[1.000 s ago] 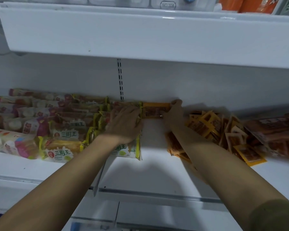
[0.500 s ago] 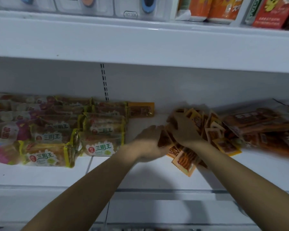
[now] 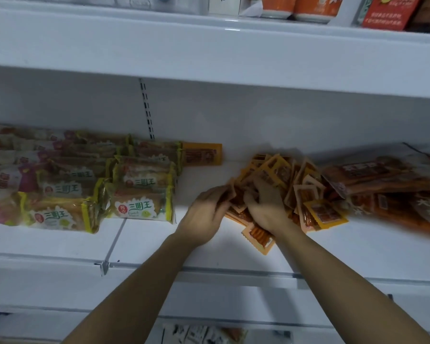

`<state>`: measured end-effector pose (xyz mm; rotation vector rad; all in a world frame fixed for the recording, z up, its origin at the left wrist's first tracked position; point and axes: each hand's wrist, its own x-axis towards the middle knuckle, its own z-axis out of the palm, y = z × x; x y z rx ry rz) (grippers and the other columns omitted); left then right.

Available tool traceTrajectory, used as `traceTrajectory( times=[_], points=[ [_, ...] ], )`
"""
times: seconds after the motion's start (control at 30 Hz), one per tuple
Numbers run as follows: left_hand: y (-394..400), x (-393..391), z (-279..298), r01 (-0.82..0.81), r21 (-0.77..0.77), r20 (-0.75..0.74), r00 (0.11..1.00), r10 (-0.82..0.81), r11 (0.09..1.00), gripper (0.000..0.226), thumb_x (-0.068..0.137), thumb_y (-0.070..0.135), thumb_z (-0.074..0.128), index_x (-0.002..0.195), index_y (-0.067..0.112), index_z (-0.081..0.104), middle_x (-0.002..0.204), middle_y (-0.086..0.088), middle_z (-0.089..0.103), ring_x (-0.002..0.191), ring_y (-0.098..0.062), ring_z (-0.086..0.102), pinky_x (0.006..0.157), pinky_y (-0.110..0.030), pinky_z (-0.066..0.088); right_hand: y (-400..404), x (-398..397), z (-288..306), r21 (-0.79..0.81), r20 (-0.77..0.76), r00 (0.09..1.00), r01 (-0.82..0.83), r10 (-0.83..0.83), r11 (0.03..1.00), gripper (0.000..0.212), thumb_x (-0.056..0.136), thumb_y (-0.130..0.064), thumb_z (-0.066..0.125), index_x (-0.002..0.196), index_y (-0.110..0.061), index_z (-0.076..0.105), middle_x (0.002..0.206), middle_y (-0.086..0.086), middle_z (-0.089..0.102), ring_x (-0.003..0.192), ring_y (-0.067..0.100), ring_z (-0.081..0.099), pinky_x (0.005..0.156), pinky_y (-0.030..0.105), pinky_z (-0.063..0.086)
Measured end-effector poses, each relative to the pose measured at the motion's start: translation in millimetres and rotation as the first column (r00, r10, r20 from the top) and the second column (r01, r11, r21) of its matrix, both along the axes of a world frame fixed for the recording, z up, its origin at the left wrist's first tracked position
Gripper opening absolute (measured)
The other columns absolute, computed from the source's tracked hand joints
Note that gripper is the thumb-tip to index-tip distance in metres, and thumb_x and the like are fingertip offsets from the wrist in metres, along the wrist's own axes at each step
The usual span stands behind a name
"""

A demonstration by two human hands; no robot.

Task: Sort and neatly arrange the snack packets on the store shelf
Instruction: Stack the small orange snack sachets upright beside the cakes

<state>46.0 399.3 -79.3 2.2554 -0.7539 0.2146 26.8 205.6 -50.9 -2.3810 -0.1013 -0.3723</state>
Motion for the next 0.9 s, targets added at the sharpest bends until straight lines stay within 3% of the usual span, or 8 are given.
traceTrajectory(
  times=[0.13,0.2,0.37,0.53,0.67,0.77,0.83,0.9],
  points=[
    [6.6,-7.3,8.4,-0.285,-0.194,-0.033,0.958,0.284,0.939,0.029,0.109,0.026,0.040,0.128,0.015,0.059,0.092,0.004,0.064,0.080,-0.019,0.064,0.061,-0.023,0.039,-4.2,6.1,-7.3,-0.037,0.065,0.998,-0.021,0.023,0.999,0.023,0.094,-0.020,0.063,0.116,-0.026,0.056,0.105,-0.009,0.066,0.095,0.012,0.064,0.080,0.026,0.048],
    [10.5,-3.9,3.8,-0.374,-0.246,-0.078,0.927,0.367,0.894,0.025,0.109,0.026,0.039,0.125,0.016,0.056,0.091,0.002,0.065,0.080,-0.024,0.065,0.061,-0.030,0.045,-5.1,5.3,-8.8,0.004,0.125,0.992,-0.007,0.006,1.000,0.026,0.097,-0.018,0.061,0.121,-0.025,0.055,0.103,-0.009,0.065,0.092,0.013,0.065,0.078,0.025,0.048],
    [16.7,10.7,-6.0,-0.389,-0.523,-0.422,0.891,0.166,0.759,0.037,0.101,0.046,0.042,0.126,0.026,0.061,0.114,-0.006,0.072,0.104,-0.032,0.071,0.086,-0.055,0.059,-5.8,0.8,-18.0,-0.049,0.471,0.878,0.120,-0.083,0.992,0.030,0.098,-0.009,0.062,0.128,-0.008,0.064,0.110,0.006,0.073,0.096,0.021,0.066,0.086,0.013,0.045],
    [4.7,3.7,4.0,-0.401,-0.629,-0.493,0.868,0.057,0.666,0.029,0.099,0.032,0.039,0.101,0.028,0.068,0.087,-0.025,0.072,0.070,-0.046,0.069,0.064,-0.048,0.051,-5.8,-4.4,-15.9,-0.070,0.663,0.749,0.056,0.005,0.996,0.020,0.104,-0.011,0.046,0.112,-0.006,0.063,0.104,0.016,0.071,0.098,0.025,0.065,0.085,0.037,0.057],
    [3.1,2.3,8.7,-0.402,-0.678,-0.529,0.848,-0.028,0.615,0.030,0.102,0.026,0.037,0.104,0.014,0.064,0.069,-0.035,0.064,0.051,-0.038,0.062,0.043,-0.029,0.037,-2.0,-3.9,-17.6,-0.290,0.613,0.722,-0.173,0.322,0.941,0.019,0.093,-0.004,0.052,0.106,-0.009,0.065,0.116,0.014,0.071,0.120,0.037,0.061,0.103,0.053,0.049],
    [3.4,1.9,10.8,-0.397,-0.681,-0.565,0.820,-0.096,0.616,0.038,0.101,0.033,0.041,0.107,0.004,0.064,0.069,-0.028,0.067,0.048,-0.030,0.063,0.040,-0.026,0.033,-0.7,-3.4,-19.7,-0.336,0.498,0.742,-0.312,0.449,0.889,0.018,0.092,-0.006,0.055,0.104,-0.006,0.069,0.121,0.015,0.070,0.129,0.034,0.055,0.108,0.048,0.048],
    [2.1,0.7,12.3,-0.359,-0.699,-0.545,0.828,-0.135,0.618,0.032,0.098,0.035,0.050,0.105,0.009,0.068,0.080,-0.025,0.069,0.059,-0.036,0.067,0.048,-0.033,0.050,-1.4,-3.6,-19.7,-0.338,0.435,0.763,-0.353,0.478,0.872,0.018,0.087,-0.004,0.062,0.103,-0.005,0.070,0.124,0.015,0.068,0.129,0.033,0.057,0.107,0.047,0.048],
    [2.4,0.6,11.4,-0.338,-0.684,-0.504,0.860,-0.084,0.646,0.017,0.096,0.031,0.058,0.100,0.019,0.069,0.091,-0.025,0.068,0.073,-0.046,0.068,0.064,-0.056,0.060,-0.9,-4.2,-18.4,-0.329,0.426,0.762,-0.371,0.487,0.868,0.018,0.081,-0.009,0.070,0.099,-0.005,0.072,0.122,0.013,0.068,0.120,0.033,0.061,0.099,0.046,0.051]
  ],
)
